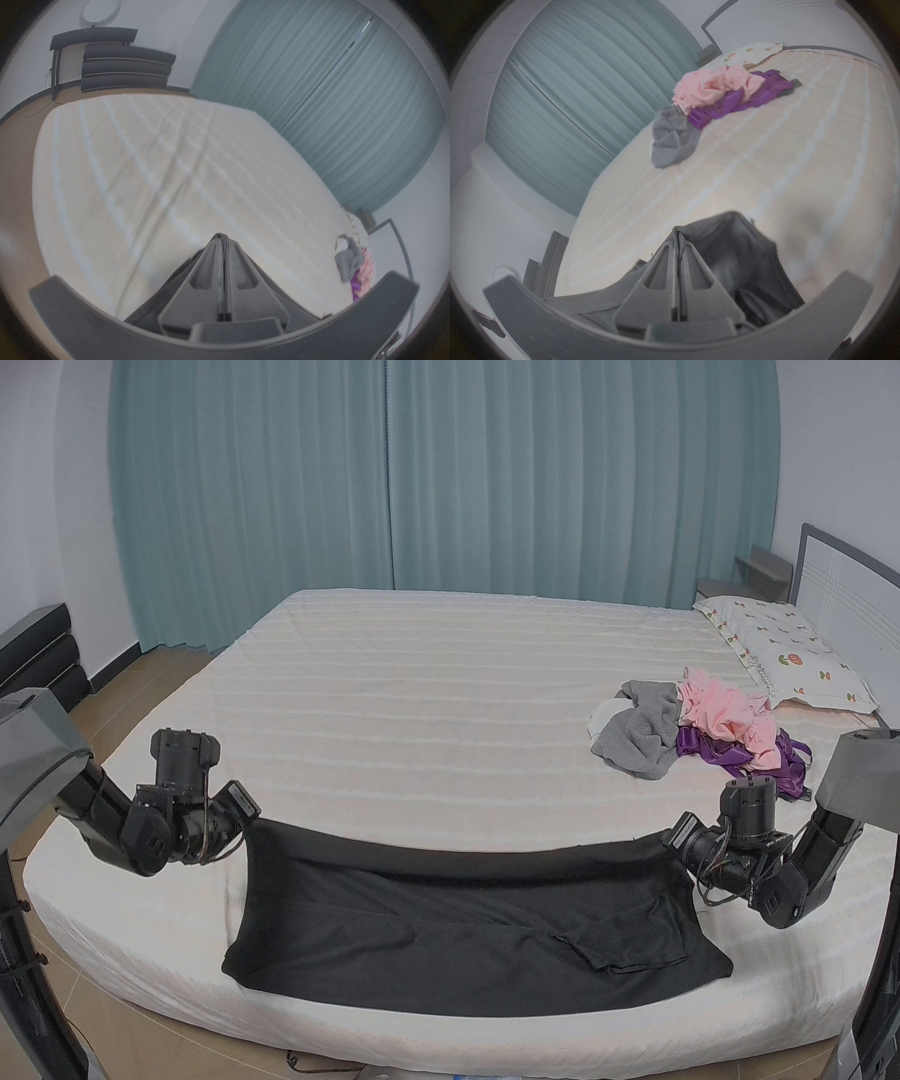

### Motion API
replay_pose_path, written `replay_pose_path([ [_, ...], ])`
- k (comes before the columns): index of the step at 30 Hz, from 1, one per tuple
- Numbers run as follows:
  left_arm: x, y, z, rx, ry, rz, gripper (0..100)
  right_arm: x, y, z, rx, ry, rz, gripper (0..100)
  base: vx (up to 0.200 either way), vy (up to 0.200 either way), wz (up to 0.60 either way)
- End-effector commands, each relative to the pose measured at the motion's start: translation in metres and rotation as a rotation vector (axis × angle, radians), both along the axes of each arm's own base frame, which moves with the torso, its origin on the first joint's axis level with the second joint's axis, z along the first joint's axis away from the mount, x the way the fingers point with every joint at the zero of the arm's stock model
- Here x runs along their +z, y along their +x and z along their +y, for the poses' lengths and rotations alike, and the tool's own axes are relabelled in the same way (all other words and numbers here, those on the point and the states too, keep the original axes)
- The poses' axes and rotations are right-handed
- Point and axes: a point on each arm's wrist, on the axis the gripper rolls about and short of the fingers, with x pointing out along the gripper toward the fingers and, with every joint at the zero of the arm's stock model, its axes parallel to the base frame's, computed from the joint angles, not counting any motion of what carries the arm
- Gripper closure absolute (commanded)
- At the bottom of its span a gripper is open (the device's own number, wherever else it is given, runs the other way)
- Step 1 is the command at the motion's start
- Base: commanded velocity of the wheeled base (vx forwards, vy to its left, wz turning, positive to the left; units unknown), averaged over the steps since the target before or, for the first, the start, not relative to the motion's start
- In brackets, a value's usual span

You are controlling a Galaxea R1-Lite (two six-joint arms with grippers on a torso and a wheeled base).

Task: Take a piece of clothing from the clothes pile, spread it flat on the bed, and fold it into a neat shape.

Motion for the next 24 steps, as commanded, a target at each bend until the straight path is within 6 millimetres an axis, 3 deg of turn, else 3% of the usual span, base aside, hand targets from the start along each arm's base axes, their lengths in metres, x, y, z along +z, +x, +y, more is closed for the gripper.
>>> replay_pose_path([
  [1,0.002,0.048,0.004,0.078,0.013,-0.091,100,0.017,0.042,-0.008,-0.059,0.016,-0.127,100,0.000,0.000,0.00],
  [4,-0.002,0.054,0.004,0.105,-0.006,-0.110,100,0.017,0.045,-0.009,-0.073,0.010,-0.134,100,0.000,0.000,0.00],
  [11,-0.028,0.049,0.003,0.105,-0.004,-0.036,100,0.003,0.034,-0.010,-0.067,-0.002,-0.076,100,0.000,0.000,0.00],
  [24,-0.055,0.015,0.005,0.004,0.079,0.100,100,-0.014,-0.014,-0.015,0.021,-0.031,0.047,100,0.000,0.000,0.00],
])
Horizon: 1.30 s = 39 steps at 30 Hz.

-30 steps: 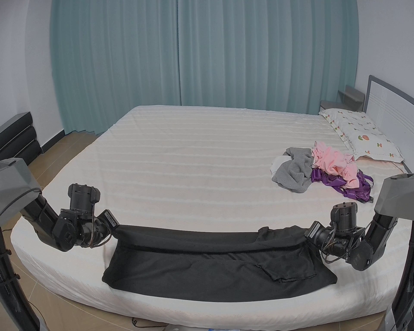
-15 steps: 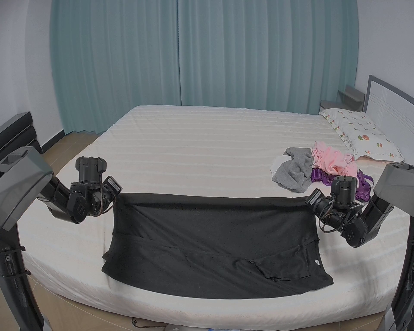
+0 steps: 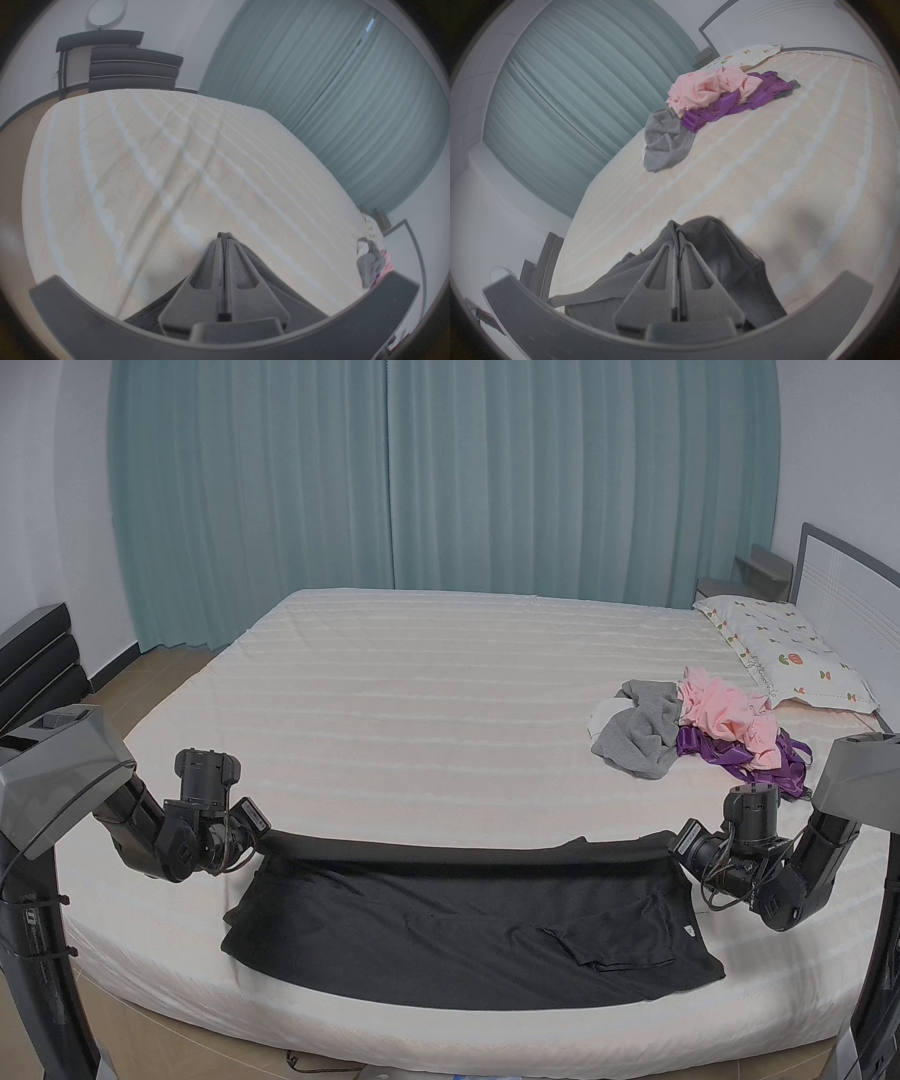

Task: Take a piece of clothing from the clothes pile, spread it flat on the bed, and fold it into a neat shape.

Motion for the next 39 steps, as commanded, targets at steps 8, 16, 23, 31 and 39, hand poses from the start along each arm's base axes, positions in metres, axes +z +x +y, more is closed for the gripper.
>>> replay_pose_path([
  [8,-0.019,-0.024,0.001,-0.088,0.068,0.083,100,-0.013,-0.027,-0.003,0.052,-0.029,0.079,100,0.000,0.000,0.00],
  [16,-0.023,-0.030,0.002,-0.113,0.097,0.115,100,-0.026,-0.037,-0.002,0.093,-0.060,0.140,100,0.000,0.000,0.00],
  [23,-0.020,-0.038,0.002,-0.145,0.133,0.129,100,-0.030,-0.040,0.000,0.104,-0.064,0.159,100,0.000,0.000,0.00],
  [31,-0.005,-0.045,0.004,-0.142,0.135,0.097,100,-0.024,-0.042,-0.001,0.101,-0.059,0.115,100,0.000,0.000,0.00],
  [39,-0.017,-0.057,0.004,-0.147,0.136,0.151,100,-0.027,-0.052,-0.003,0.101,-0.056,0.146,100,0.000,0.000,0.00],
])
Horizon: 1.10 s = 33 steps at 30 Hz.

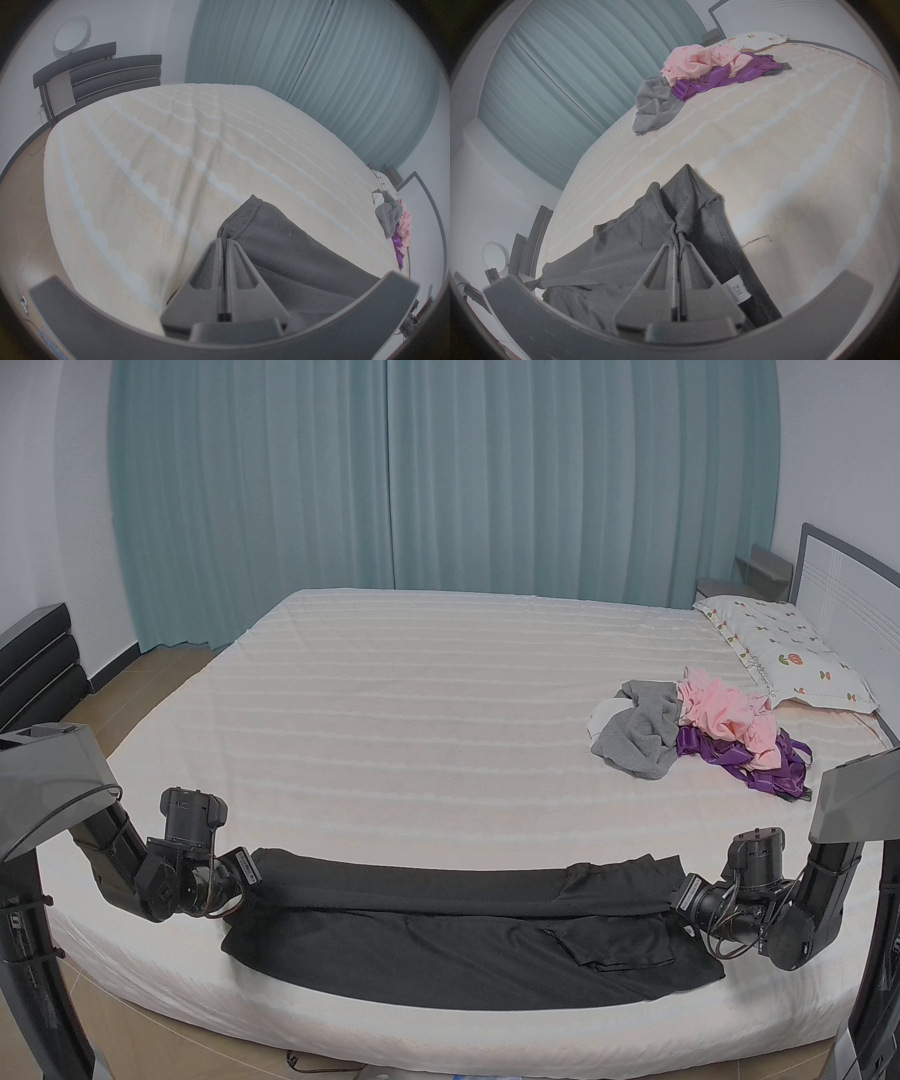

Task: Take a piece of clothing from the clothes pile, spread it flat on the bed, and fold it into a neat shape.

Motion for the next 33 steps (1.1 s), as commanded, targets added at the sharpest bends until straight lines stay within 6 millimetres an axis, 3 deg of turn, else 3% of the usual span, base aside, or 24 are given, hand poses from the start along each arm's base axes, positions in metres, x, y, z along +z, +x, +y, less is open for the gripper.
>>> replay_pose_path([
  [1,-0.003,-0.004,0.000,-0.001,0.000,0.017,100,-0.002,-0.004,-0.001,-0.001,-0.001,0.008,100,0.000,0.000,0.00],
  [4,-0.004,-0.009,0.000,-0.003,0.001,0.032,100,-0.004,-0.008,0.000,0.012,-0.004,0.021,100,0.000,0.000,0.00],
  [5,-0.005,-0.010,0.000,-0.003,0.001,0.034,100,-0.004,-0.008,0.000,0.014,-0.003,0.021,0,0.000,0.000,0.00],
  [7,-0.003,-0.009,0.000,-0.004,-0.001,0.026,100,0.000,-0.008,0.002,0.026,0.014,0.004,0,0.000,0.000,0.00],
  [8,-0.001,-0.007,-0.001,-0.003,-0.003,0.015,0,0.002,-0.008,0.002,0.024,0.019,-0.007,0,0.000,0.000,0.00],
  [12,0.009,0.005,-0.001,0.007,-0.016,-0.039,0,0.019,-0.006,0.000,0.011,0.049,-0.077,0,0.000,0.000,0.00],
  [14,0.016,0.020,0.000,0.019,-0.036,-0.090,0,0.030,-0.005,-0.003,0.014,0.104,-0.110,0,0.000,0.000,0.00],
  [19,0.025,0.038,0.000,0.018,-0.093,-0.140,0,0.035,-0.005,-0.011,-0.015,0.164,-0.114,0,0.000,0.000,0.00],
  [28,-0.019,0.064,-0.004,-0.021,-0.124,-0.057,0,0.027,-0.006,-0.019,-0.009,0.209,-0.072,0,0.000,0.000,0.00],
  [29,-0.019,0.064,-0.004,-0.021,-0.124,-0.057,100,0.027,-0.006,-0.019,-0.009,0.209,-0.072,0,0.000,0.000,0.00],
  [33,-0.018,0.069,-0.002,-0.010,-0.130,-0.080,100,0.025,-0.006,-0.019,-0.012,0.209,-0.067,0,0.000,0.000,0.00],
])
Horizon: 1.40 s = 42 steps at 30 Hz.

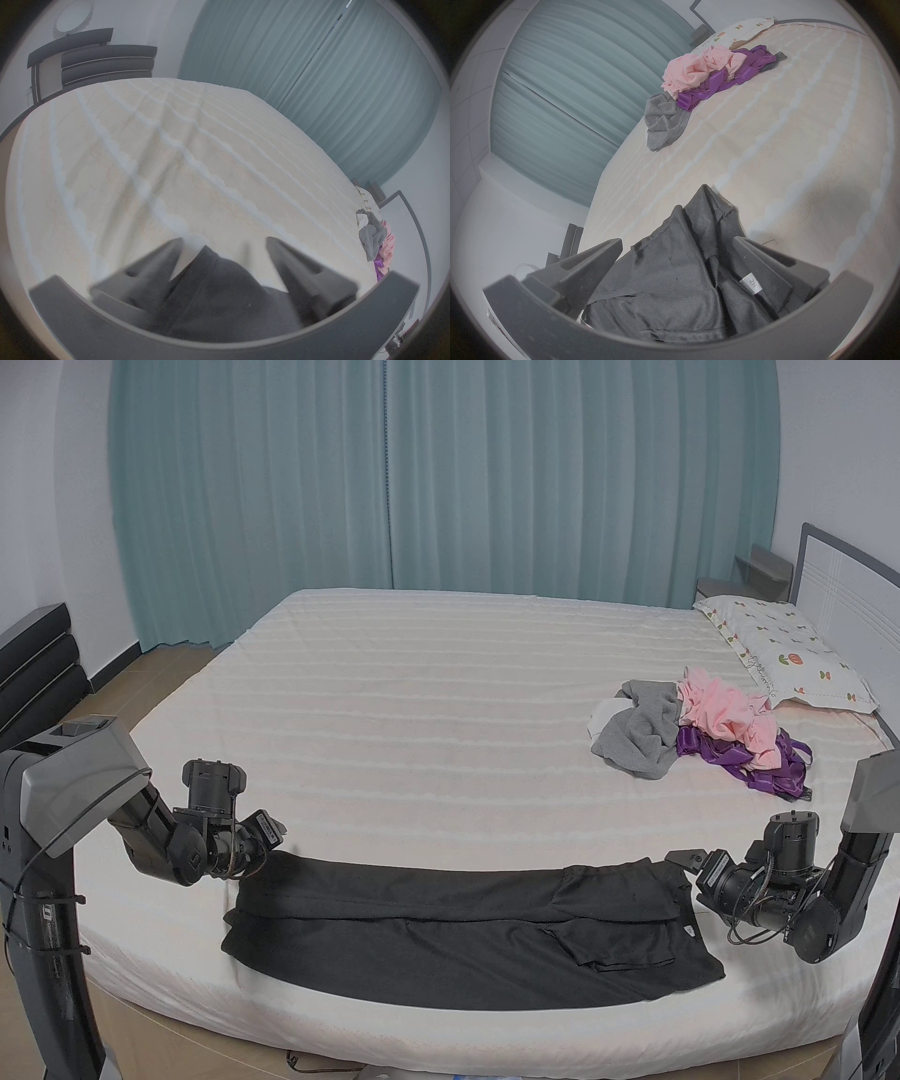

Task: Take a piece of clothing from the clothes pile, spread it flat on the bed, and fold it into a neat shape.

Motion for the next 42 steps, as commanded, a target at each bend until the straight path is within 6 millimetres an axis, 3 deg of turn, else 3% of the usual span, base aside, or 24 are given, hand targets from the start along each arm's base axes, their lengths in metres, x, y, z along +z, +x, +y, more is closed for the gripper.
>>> replay_pose_path([
  [1,-0.011,0.005,0.003,0.018,0.002,0.009,100,-0.002,-0.001,-0.001,-0.003,0.000,0.010,0,0.000,0.000,0.00],
  [7,0.005,0.006,0.016,0.077,-0.018,-0.030,100,-0.001,-0.006,-0.002,-0.011,0.006,0.018,0,0.000,0.000,0.00],
  [16,0.005,0.005,0.022,0.098,-0.023,-0.029,100,-0.002,-0.011,-0.002,-0.010,0.007,0.010,0,0.000,0.000,0.00],
  [17,0.005,0.004,0.022,0.103,-0.029,-0.028,0,-0.002,-0.011,-0.002,-0.010,0.007,0.012,0,0.000,0.000,0.00],
  [26,0.016,-0.017,0.020,0.056,-0.161,-0.006,0,-0.001,-0.016,-0.002,-0.014,0.014,0.023,0,0.000,0.000,0.00],
  [30,0.018,-0.048,0.020,-0.072,-0.248,0.061,0,-0.001,-0.019,-0.003,-0.014,0.013,0.029,0,0.000,0.000,0.00],
  [42,0.017,-0.085,0.025,-0.144,-0.203,0.067,0,-0.001,-0.021,-0.002,-0.011,0.013,0.035,0,0.000,0.000,0.00],
])
